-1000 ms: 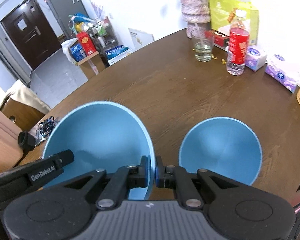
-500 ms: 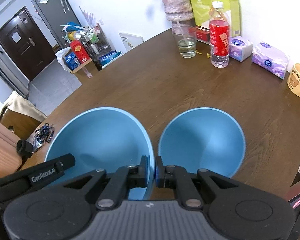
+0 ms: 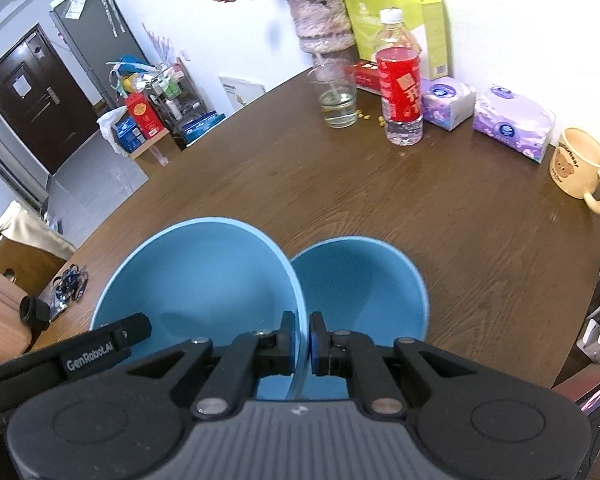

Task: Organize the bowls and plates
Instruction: 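Lower the held bowl with both grippers into the nested light-blue bowls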

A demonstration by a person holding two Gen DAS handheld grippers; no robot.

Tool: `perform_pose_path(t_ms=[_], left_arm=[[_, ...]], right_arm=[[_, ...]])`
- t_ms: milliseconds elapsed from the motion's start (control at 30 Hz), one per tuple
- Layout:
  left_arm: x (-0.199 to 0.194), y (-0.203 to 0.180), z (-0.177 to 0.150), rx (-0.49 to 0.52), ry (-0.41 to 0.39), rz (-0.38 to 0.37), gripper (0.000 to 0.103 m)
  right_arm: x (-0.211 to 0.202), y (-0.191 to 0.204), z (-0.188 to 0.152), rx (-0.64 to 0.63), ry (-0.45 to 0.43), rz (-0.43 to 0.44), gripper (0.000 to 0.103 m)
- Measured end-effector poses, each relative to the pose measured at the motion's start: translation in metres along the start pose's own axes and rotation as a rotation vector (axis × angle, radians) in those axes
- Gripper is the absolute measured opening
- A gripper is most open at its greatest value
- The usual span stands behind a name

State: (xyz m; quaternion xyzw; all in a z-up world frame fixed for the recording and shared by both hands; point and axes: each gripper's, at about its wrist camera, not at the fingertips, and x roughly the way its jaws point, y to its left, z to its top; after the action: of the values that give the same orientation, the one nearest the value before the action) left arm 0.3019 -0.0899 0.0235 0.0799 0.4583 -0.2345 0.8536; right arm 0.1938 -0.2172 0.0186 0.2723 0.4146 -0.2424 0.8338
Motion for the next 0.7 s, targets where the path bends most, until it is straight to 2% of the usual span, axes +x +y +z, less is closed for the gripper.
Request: perform_pose_path(t_ms=[700], left_arm=[[0.048, -0.057, 0.012, 0.061, 0.061, -0.032, 0.018]], right_arm=[[0.029, -0.056, 0.025, 0.025, 0.014, -0.048, 0.007]])
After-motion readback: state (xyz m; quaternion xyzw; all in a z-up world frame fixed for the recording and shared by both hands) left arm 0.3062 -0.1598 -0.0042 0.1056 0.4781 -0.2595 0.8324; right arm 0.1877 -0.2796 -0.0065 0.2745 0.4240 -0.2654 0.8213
